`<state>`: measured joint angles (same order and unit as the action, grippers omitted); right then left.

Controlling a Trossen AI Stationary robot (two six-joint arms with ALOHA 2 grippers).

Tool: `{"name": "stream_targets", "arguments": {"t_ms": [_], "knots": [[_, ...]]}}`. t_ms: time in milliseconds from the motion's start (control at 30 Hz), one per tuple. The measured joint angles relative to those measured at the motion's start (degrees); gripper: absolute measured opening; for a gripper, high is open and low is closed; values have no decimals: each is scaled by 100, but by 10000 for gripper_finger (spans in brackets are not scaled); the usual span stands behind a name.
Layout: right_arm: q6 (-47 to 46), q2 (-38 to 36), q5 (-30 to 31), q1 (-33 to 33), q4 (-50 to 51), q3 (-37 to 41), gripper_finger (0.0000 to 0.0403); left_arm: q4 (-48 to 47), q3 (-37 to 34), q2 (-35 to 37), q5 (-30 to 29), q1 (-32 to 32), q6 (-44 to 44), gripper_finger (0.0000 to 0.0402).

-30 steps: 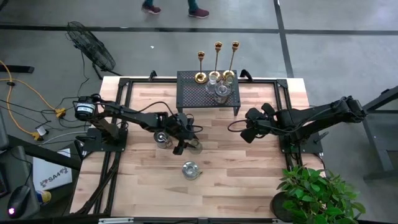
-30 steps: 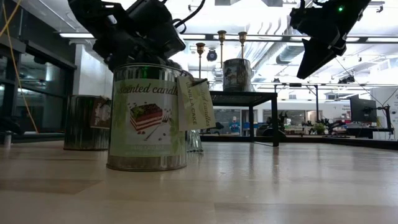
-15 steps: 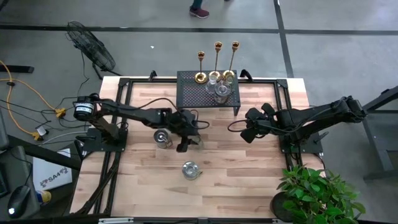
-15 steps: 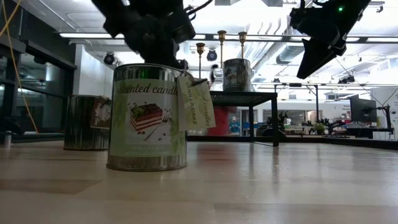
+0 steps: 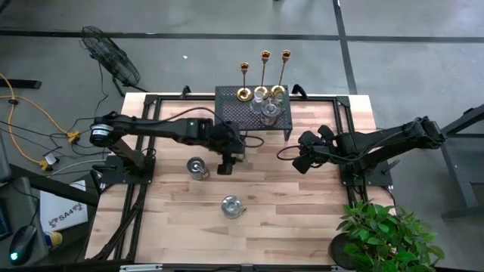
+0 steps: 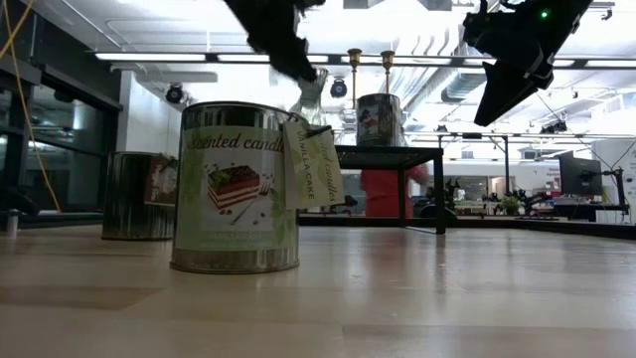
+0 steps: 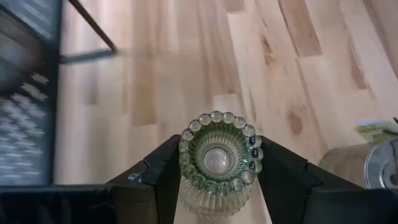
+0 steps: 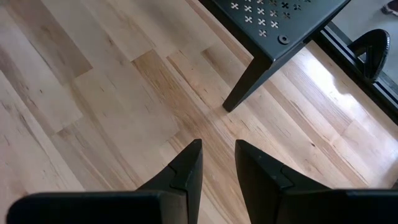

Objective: Pick & Place candle stick holders
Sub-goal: Put the green candle holder on the shelf aligned with the transparent candle holder

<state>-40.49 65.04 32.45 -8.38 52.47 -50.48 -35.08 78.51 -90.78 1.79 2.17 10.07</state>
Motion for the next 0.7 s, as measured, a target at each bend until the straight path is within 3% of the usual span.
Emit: {"name": "stream_targets", "arguments": {"t_ms": [233, 433, 700], "knots": [[20, -1, 0, 0, 0, 0, 87, -590, 819, 2, -664, 7, 402, 169], [20, 0, 0, 0, -2, 0, 87, -540, 963, 2, -1368, 109, 617, 169], [22, 0, 0, 0, -16, 0, 87, -535, 965, 2, -963, 904, 625, 169]]}}
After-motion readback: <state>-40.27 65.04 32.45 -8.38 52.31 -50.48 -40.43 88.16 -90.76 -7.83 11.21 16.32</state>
